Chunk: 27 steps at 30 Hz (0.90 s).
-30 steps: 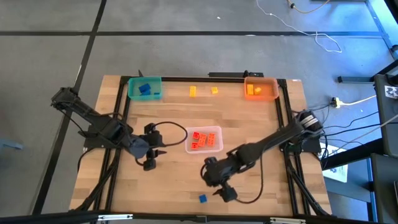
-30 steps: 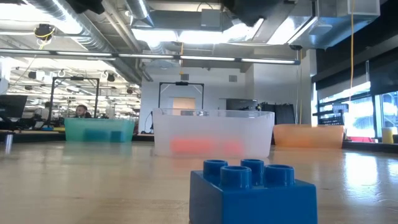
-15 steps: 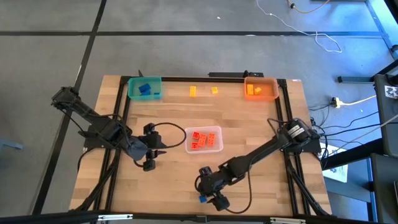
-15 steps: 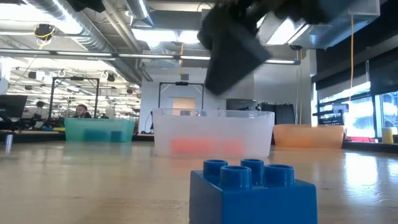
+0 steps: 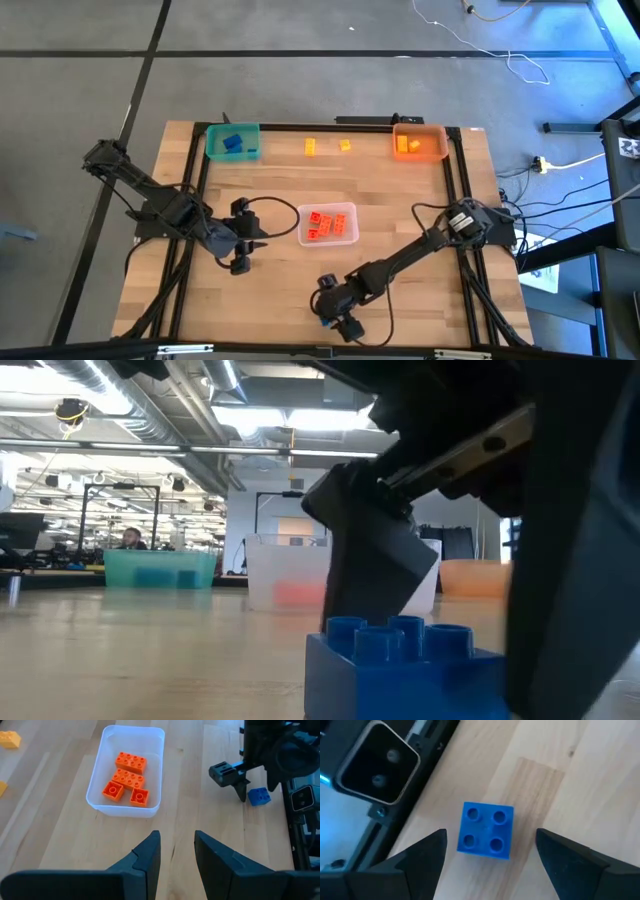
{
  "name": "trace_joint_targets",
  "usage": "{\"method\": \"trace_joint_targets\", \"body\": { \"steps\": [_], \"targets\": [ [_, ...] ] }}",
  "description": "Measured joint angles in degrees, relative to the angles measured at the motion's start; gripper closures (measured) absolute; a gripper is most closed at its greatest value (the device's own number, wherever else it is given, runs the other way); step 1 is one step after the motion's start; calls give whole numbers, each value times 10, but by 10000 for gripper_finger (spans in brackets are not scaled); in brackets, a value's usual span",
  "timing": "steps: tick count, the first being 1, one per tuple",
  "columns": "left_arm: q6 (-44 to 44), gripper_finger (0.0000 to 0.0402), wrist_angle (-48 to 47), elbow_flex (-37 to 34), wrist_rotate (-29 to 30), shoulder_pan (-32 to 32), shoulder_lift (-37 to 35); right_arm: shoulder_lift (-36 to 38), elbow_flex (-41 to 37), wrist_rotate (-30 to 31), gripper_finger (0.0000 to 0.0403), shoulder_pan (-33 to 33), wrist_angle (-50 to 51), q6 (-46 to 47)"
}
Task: Sort & place blocks by color
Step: Put the blue game piece into the blue bin
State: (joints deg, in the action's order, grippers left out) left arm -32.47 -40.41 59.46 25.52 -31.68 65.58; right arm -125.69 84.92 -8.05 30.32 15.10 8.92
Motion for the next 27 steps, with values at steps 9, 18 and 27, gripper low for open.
{"method": "trace_joint_targets", "body": {
  "steps": [9,18,27],
  "targets": [
    [-4,292,1,0,0,0,0,-12,1,90,116,19,-18,22],
    [-5,292,2,0,0,0,0,-12,1,102,263,20,-15,65],
    [-5,292,2,0,0,0,0,-3,-1,88,263,2,-9,58]
  ]
}}
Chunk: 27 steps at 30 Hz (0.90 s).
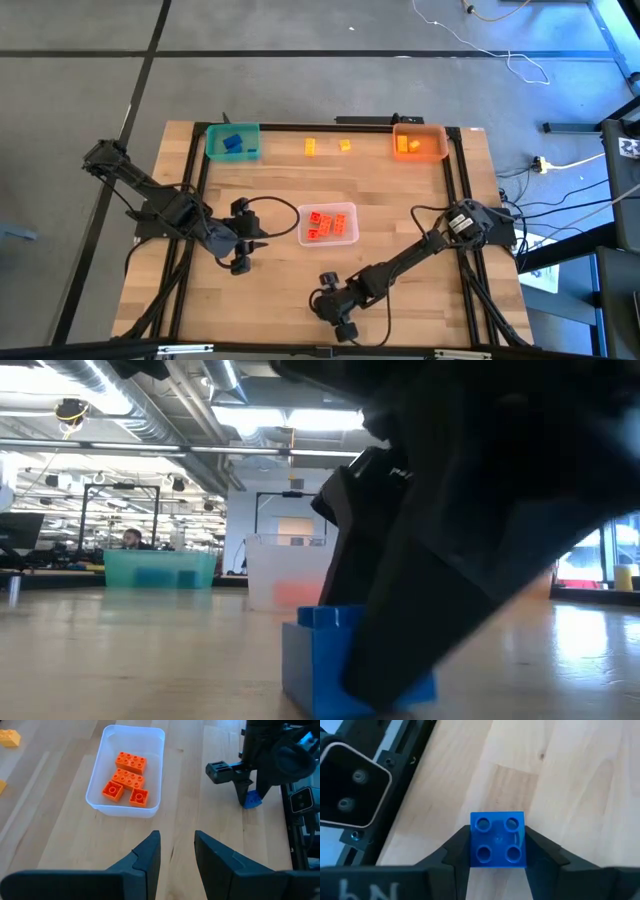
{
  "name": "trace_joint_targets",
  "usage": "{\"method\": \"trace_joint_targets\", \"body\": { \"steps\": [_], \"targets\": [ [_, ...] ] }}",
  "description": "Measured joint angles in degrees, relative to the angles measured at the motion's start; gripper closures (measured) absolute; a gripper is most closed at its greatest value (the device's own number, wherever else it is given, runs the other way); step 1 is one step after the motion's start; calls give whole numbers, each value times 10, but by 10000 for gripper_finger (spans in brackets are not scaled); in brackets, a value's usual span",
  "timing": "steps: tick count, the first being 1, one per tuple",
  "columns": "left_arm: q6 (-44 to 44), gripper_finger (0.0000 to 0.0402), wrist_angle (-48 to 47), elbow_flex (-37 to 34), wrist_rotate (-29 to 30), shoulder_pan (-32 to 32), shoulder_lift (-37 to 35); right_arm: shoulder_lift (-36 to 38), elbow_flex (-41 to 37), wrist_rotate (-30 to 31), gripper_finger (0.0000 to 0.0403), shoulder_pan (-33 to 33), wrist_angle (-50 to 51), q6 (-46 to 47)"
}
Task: Sort & place blocks by color
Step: Put the blue game piece into the blue bin
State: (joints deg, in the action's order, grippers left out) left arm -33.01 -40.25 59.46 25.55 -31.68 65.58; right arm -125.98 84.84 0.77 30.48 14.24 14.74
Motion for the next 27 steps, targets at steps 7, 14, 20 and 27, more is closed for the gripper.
{"method": "trace_joint_targets", "body": {
  "steps": [7,14,20,27],
  "targets": [
    [-24,292,-3,0,17,0,0,10,47,-6,263,-51,55,-37],
    [-45,292,-15,0,39,0,0,11,153,-8,263,-100,156,-129],
    [-77,292,-53,0,102,0,-18,12,254,-1,263,-135,258,-200],
    [-86,292,-98,0,160,0,-78,12,347,14,263,-183,346,-276]
  ]
}}
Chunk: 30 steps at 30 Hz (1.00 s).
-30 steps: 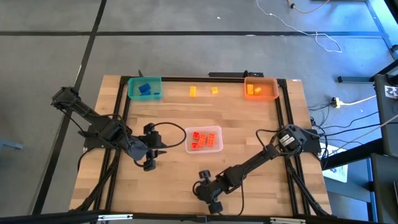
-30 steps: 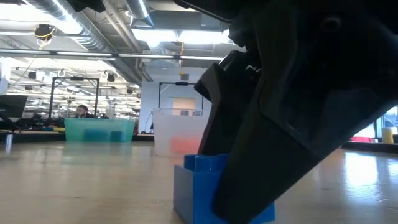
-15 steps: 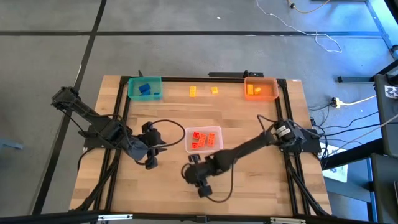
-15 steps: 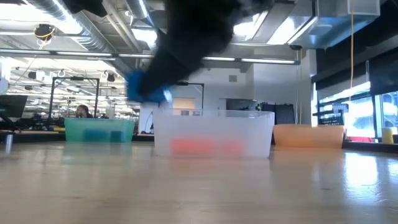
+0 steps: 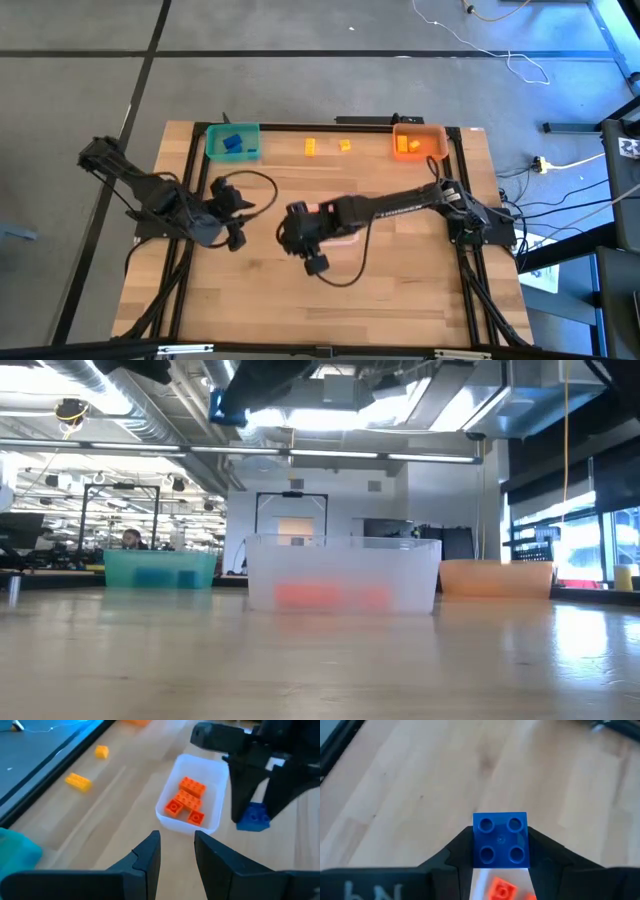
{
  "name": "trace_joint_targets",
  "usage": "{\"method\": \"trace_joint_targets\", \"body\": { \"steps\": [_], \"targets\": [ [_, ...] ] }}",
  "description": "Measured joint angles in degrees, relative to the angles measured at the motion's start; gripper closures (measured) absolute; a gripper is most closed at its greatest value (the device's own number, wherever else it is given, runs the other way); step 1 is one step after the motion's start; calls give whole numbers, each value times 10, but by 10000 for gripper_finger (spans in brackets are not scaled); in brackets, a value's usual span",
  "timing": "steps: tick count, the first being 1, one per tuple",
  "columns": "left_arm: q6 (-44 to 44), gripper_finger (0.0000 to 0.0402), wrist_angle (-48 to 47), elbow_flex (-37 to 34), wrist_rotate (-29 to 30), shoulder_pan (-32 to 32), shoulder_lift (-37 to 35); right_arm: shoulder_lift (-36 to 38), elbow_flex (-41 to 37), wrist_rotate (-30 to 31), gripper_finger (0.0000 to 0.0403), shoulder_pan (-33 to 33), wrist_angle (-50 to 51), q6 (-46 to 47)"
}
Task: Sort & place blocks by color
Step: Put the blue game piece into the blue bin
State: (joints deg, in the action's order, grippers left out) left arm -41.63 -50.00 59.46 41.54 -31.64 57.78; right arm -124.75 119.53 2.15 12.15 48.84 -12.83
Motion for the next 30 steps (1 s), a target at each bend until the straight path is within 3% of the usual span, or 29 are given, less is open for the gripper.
{"method": "trace_joint_targets", "body": {
  "steps": [10,15,18,22,26,30],
  "targets": [
    [19,292,-20,0,-5,18,-60,0,102,55,263,-78,42,-75],
    [152,292,-19,0,-6,21,-61,1,128,47,263,-114,45,-98],
    [268,292,-18,0,-1,21,-50,1,139,10,263,-136,45,-100],
    [376,292,-18,0,50,21,-34,1,147,-23,263,-159,52,-100],
    [375,303,-18,0,121,23,-30,1,147,-25,263,-177,64,-103],
    [373,331,-18,0,149,41,-30,1,147,-24,263,-194,77,-128]
  ]
}}
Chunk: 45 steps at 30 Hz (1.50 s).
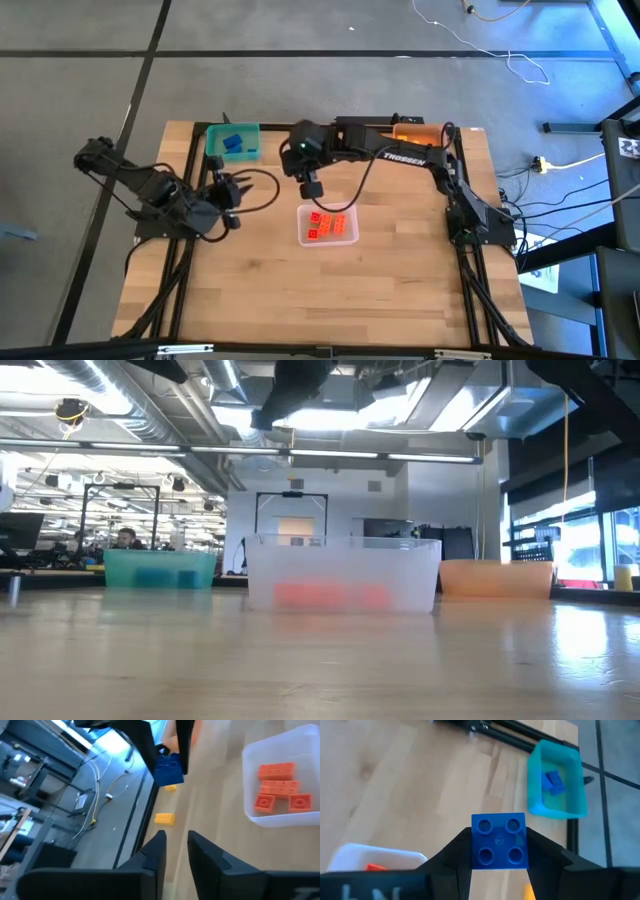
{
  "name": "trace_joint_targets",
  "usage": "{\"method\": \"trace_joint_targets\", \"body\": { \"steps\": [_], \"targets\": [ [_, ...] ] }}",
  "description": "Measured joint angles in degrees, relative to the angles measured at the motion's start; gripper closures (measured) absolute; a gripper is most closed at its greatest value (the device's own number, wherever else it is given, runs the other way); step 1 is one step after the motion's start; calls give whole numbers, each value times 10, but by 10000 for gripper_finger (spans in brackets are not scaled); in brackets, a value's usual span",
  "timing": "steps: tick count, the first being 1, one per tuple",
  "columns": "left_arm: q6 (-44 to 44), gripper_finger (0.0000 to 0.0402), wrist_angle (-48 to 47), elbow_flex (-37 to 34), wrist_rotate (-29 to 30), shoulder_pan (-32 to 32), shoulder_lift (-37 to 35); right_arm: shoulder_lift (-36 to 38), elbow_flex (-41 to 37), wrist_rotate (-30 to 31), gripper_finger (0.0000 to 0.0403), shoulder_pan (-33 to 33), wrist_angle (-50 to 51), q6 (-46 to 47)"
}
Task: Sort & place blocks by color
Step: Put the blue game piece into the blue bin
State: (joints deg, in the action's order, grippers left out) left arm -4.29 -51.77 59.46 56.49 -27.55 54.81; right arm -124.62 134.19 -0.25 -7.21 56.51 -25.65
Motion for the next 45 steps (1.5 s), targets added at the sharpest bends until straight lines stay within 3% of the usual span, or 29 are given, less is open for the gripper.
{"method": "trace_joint_targets", "body": {
  "steps": [7,19,28,33,39,45],
  "targets": [
    [0,354,0,0,0,26,-2,0,0,0,263,-20,0,1],
    [75,307,0,0,-14,116,-2,0,0,1,263,-25,-6,76],
    [389,302,0,0,-49,161,3,0,0,-2,263,-25,-6,75],
    [524,301,24,0,-78,181,3,0,0,-51,263,-25,-9,76],
    [593,301,85,0,-166,200,3,0,0,-112,263,-25,-22,76],
    [604,301,149,0,-208,200,3,0,0,-149,263,-25,-37,76]
  ]
}}
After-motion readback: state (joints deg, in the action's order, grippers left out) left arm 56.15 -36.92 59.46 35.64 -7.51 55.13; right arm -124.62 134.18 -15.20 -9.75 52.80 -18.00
